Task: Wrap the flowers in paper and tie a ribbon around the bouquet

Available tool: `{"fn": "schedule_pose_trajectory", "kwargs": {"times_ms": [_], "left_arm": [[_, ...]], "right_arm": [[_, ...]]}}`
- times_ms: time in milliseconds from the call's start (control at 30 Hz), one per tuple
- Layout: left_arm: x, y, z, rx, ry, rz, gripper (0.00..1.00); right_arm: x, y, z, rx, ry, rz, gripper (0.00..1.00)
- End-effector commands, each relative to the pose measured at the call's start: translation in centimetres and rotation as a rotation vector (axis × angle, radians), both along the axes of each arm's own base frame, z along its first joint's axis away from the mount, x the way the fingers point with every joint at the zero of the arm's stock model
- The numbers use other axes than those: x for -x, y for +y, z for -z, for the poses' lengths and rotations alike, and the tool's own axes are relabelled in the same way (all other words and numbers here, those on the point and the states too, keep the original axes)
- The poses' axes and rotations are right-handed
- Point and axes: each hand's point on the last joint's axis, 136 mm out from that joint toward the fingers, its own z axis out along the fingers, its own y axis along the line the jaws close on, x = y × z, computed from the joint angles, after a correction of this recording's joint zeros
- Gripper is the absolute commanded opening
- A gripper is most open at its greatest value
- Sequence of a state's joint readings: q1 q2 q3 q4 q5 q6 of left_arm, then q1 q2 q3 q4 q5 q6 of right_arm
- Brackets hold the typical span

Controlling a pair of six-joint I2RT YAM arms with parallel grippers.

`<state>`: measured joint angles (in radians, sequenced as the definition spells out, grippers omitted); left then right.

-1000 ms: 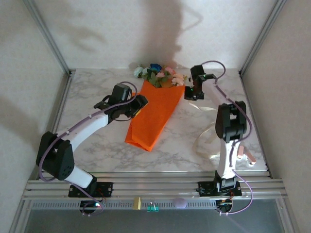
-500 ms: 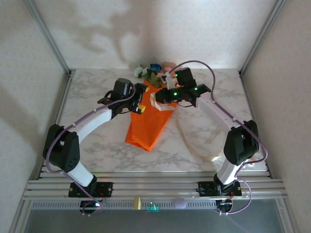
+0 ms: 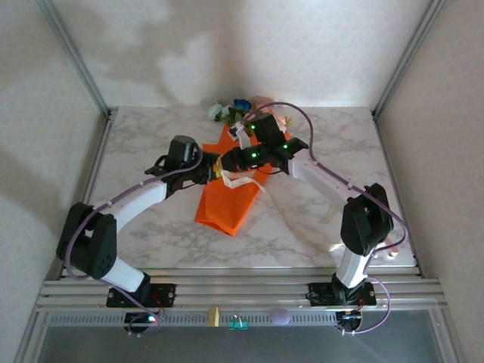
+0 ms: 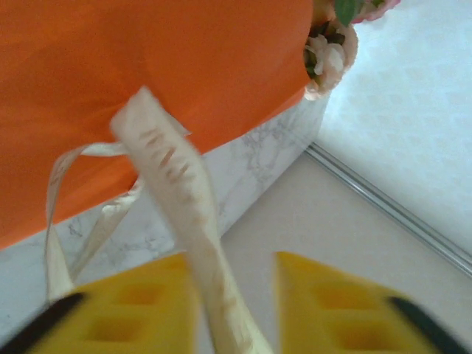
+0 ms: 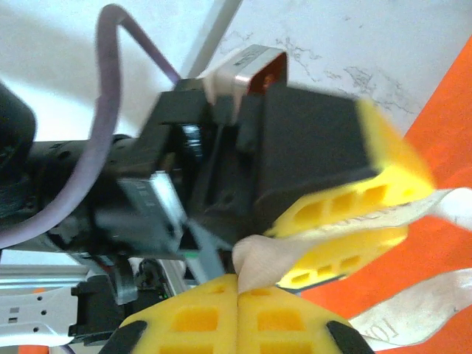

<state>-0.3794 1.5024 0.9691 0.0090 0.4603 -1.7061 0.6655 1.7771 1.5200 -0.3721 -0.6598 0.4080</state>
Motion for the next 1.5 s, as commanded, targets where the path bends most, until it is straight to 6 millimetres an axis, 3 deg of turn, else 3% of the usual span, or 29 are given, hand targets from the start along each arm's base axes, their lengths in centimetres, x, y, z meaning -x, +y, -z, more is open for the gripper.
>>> {"fn": "schedule_pose_trajectory", "kwargs": {"times_ms": [0, 67, 167, 233, 300, 400, 467, 533, 600, 633, 700, 800, 833, 967, 1100, 1200, 1300, 1400, 1467], "left_arm": [[0.2, 2.8, -1.3, 0.066, -0.048, -0.057, 0.00], [-0.2, 6.1, -2.1, 0.048, -0.083, -0.126, 0.00], [0.1, 12.4, -3.8, -0.070, -0.117, -0.246, 0.00], [1.3, 16.1, -4.4, -0.169, -0.099, -0.318, 0.00], [3.5, 19.4, -4.2, -0.277, -0.040, -0.400, 0.00], [6.7, 22.0, -2.1, -0.337, 0.048, -0.470, 0.00], [8.1, 22.3, 0.1, -0.334, 0.113, -0.468, 0.00], [8.1, 21.6, 2.2, -0.327, 0.137, -0.420, 0.00], [8.3, 20.8, 4.7, -0.325, 0.200, -0.344, 0.00], [8.3, 20.7, 5.4, -0.348, 0.224, -0.317, 0.11], [9.1, 21.8, 6.1, -0.454, 0.306, -0.299, 0.53], [9.6, 22.6, 4.4, -0.605, 0.333, -0.285, 0.99], [9.8, 22.5, 3.7, -0.648, 0.332, -0.273, 1.00], [10.2, 19.5, 1.5, -0.716, 0.295, -0.197, 0.98], [9.2, 12.2, 1.5, -0.607, 0.242, -0.017, 0.94], [8.4, 5.1, 2.6, -0.453, 0.226, 0.116, 0.91], [7.2, -0.2, 3.7, -0.364, 0.217, 0.175, 0.83], [6.0, -3.4, 5.5, -0.306, 0.248, 0.208, 0.81], [5.7, -3.8, 6.8, -0.317, 0.280, 0.201, 0.79]], "right_arm": [[0.2, 1.7, -0.5, -0.016, 0.009, -0.044, 0.00], [0.3, 2.1, -0.6, -0.002, 0.017, -0.049, 0.03], [0.2, 1.9, -1.1, 0.026, 0.001, -0.027, 0.48], [0.0, 0.9, -1.5, 0.054, -0.034, 0.013, 0.65], [-0.4, -0.8, -1.5, 0.104, -0.077, 0.090, 0.69], [-1.2, -3.8, 0.1, 0.189, -0.065, 0.216, 0.69], [-1.8, -6.3, 2.8, 0.295, 0.003, 0.327, 0.65], [-1.7, -8.8, 6.0, 0.406, 0.107, 0.425, 0.56], [-0.9, -10.8, 8.9, 0.487, 0.203, 0.507, 0.54], [-0.4, -11.3, 9.9, 0.497, 0.246, 0.529, 0.55], [0.6, -12.1, 11.8, 0.520, 0.345, 0.572, 0.56], [1.7, -13.7, 13.5, 0.576, 0.424, 0.638, 0.54], [2.0, -14.5, 13.9, 0.602, 0.450, 0.671, 0.53], [3.5, -16.5, 15.3, 0.579, 0.621, 0.781, 0.52], [3.4, -17.3, 14.9, 0.488, 0.666, 0.851, 0.53], [2.2, -17.8, 13.7, 0.465, 0.615, 0.862, 0.52], [1.6, -18.4, 13.1, 0.477, 0.584, 0.847, 0.52], [1.6, -18.8, 12.5, 0.466, 0.564, 0.841, 0.52], [1.8, -19.2, 12.2, 0.459, 0.552, 0.841, 0.52]]}}
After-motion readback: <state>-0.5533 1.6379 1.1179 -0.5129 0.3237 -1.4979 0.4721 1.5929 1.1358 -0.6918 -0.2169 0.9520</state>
